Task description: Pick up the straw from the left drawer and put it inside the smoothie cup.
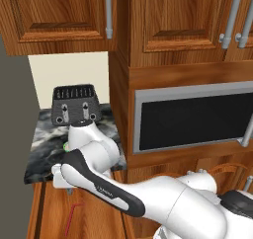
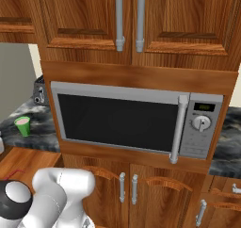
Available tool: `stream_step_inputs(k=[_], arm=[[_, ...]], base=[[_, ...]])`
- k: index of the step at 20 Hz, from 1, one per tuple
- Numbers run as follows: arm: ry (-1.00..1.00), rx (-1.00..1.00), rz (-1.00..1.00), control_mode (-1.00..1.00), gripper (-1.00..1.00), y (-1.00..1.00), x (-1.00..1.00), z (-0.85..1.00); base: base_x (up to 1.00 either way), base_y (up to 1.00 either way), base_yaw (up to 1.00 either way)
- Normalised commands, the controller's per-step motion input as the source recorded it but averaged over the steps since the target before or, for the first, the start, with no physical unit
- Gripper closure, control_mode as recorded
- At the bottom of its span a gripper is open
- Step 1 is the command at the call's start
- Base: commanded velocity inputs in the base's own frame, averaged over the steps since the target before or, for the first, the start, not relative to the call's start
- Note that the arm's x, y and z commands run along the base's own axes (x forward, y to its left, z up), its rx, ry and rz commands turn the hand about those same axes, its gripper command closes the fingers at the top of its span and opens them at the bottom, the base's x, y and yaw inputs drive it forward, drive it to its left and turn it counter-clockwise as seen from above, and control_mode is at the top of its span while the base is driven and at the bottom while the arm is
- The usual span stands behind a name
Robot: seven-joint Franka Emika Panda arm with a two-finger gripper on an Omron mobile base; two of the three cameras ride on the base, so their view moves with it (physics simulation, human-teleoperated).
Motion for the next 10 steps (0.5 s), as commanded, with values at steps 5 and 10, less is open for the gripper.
stream_step_inputs(k=[5, 10], arm=[[0.04, 0.00, 0.00, -1.00, -1.00, 0.10, 0.14, -0.20], [0.02, -0.01, 0.00, -1.00, -1.00, 0.00, 0.23, -0.56]], base=[[0.00, 0.00, 0.00], [0.00, 0.00, 0.00]])
